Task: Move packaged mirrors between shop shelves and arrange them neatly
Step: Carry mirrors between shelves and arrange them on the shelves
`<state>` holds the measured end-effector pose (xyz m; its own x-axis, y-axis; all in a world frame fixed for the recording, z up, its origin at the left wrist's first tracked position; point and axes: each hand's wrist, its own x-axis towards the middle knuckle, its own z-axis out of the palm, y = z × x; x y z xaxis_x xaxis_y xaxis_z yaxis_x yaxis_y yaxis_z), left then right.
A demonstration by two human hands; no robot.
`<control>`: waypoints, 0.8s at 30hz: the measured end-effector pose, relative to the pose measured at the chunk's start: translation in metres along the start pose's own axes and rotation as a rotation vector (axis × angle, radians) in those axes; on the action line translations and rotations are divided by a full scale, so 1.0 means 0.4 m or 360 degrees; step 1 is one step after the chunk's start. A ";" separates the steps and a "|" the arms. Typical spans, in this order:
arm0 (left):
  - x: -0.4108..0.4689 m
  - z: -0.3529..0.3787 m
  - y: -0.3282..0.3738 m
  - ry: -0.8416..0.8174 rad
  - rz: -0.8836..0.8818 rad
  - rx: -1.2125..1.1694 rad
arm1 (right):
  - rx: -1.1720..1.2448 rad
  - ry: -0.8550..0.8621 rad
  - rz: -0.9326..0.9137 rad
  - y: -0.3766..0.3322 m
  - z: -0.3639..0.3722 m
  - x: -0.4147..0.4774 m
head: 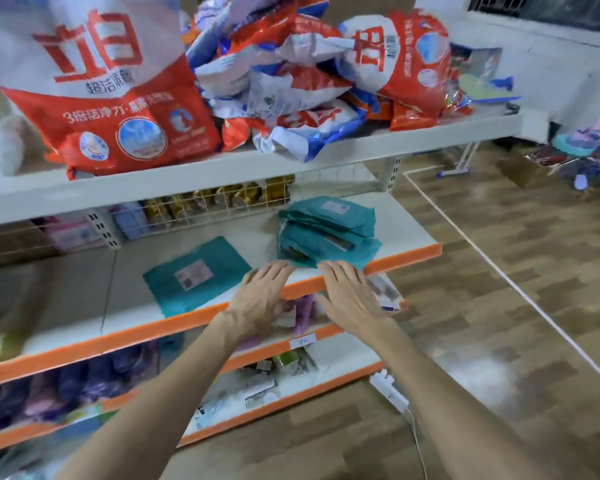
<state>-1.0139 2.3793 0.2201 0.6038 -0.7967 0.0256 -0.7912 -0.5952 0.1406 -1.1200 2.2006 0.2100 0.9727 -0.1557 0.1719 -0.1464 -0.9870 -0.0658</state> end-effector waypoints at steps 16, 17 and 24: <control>0.173 -0.028 -0.177 0.0070 -0.0324 0.0041 | -0.0096 -0.0058 -0.0234 0.061 0.018 0.319; 0.172 -0.025 -0.187 0.0038 -0.0338 0.0055 | -0.0120 -0.0060 -0.0244 0.071 0.015 0.333; 0.138 0.031 -0.290 -0.0484 -0.0704 0.0176 | -0.0132 -0.0142 -0.0148 0.175 0.092 0.392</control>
<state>-0.8902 2.4031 0.1931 0.8389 -0.4528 -0.3019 -0.4837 -0.8747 -0.0321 -0.9710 2.1084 0.1963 0.9944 -0.0632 0.0852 -0.0658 -0.9974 0.0284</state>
